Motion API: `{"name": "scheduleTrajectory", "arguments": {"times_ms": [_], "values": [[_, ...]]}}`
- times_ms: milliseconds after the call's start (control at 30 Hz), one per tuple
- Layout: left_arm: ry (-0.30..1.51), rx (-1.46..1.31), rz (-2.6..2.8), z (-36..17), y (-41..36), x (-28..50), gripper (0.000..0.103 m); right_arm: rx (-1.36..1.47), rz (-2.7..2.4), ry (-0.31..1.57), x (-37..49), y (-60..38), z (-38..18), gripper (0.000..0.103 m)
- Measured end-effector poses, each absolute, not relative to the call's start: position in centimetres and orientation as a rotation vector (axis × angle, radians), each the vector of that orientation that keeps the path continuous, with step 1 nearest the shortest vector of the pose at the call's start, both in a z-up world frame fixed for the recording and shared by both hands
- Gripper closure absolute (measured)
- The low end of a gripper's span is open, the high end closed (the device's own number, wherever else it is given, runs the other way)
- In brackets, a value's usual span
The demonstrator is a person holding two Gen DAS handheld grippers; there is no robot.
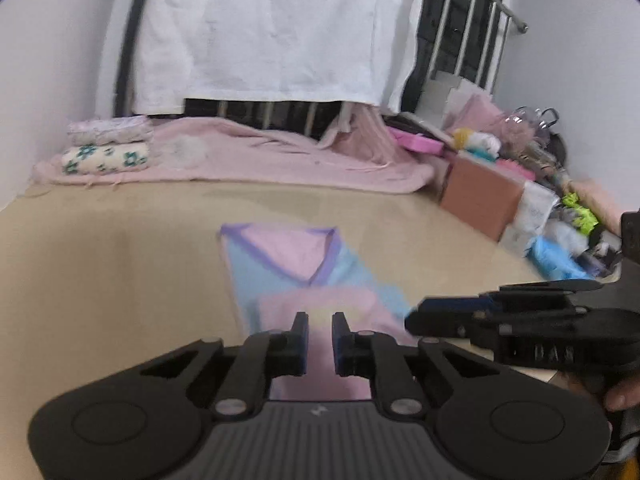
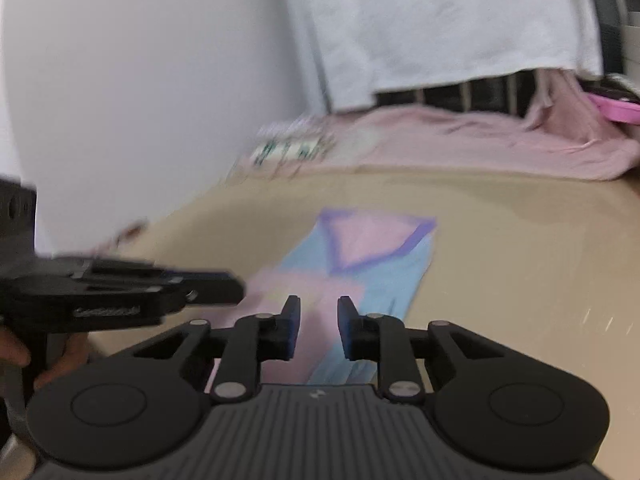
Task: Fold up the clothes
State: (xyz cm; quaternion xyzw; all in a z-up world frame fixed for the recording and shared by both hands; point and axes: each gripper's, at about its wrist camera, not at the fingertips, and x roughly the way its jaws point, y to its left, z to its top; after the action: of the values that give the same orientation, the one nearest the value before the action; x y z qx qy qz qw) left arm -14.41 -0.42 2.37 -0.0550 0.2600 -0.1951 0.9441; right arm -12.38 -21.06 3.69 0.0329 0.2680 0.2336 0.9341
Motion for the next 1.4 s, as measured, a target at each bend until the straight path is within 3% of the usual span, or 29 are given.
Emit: {"name": "scheduleTrajectory", "arguments": {"times_ms": [333, 400, 433, 467, 533, 600, 633, 700, 833, 933, 967, 1000, 1033, 1233, 1400], "values": [[0.557, -0.088, -0.420, 1.8, -0.1, -15.6, 0.089, -0.068, 0.520, 0.575, -13.7, -20.2, 2.3, 0.082], [0.588, -0.136, -0.423, 3.5, 1.1, -12.3, 0.069, -0.083, 0.520, 0.536, -12.9, -21.2, 5.1, 0.077], [0.613, -0.143, -0.398, 4.0, 1.2, -9.8, 0.053, -0.057, 0.504, 0.517, -11.7, -22.1, 6.8, 0.073], [0.638, -0.151, -0.373, 4.4, 1.4, -7.2, 0.053, -0.036, 0.489, 0.507, -10.3, -22.9, 8.4, 0.062], [0.687, -0.166, -0.322, 5.4, 1.6, -2.1, 0.054, -0.031, 0.465, 0.543, -5.8, -23.9, 9.9, 0.053], [0.736, -0.181, -0.271, 6.3, 1.9, 3.0, 0.057, -0.029, 0.407, 0.655, 0.7, -24.7, 8.6, 0.053], [0.778, -0.176, -0.241, 6.0, 1.9, 5.4, 0.064, -0.017, 0.370, 0.723, 4.0, -25.0, 7.7, 0.055], [0.855, -0.131, -0.238, 4.8, 1.1, 9.0, 0.068, 0.054, 0.333, 0.859, 9.4, -25.9, 5.6, 0.071], [0.916, -0.139, -0.281, 3.3, 0.5, 11.4, 0.066, 0.110, 0.381, 0.955, 13.2, -25.5, 3.7, 0.071], [0.921, -0.144, -0.300, 2.7, 0.6, 11.5, 0.073, 0.098, 0.376, 0.956, 13.5, -25.1, 3.1, 0.072], [0.918, -0.142, -0.312, 2.6, 0.6, 11.4, 0.087, 0.090, 0.392, 0.951, 13.2, -24.9, 3.1, 0.080], [0.917, -0.140, -0.323, 2.6, 0.6, 11.4, 0.096, 0.078, 0.405, 0.942, 12.8, -24.7, 3.1, 0.093], [0.917, -0.138, -0.331, 2.7, 0.5, 11.3, 0.098, 0.058, 0.404, 0.926, 12.4, -24.5, 3.2, 0.098], [0.851, -0.165, -0.373, 4.8, 0.7, 8.6, 0.099, 0.026, 0.445, 0.788, 9.1, -24.6, 6.0, 0.101], [0.688, -0.137, -0.438, 8.2, 1.0, -0.2, 0.099, -0.061, 0.505, 0.642, 1.1, -24.6, 9.9, 0.101]]}}
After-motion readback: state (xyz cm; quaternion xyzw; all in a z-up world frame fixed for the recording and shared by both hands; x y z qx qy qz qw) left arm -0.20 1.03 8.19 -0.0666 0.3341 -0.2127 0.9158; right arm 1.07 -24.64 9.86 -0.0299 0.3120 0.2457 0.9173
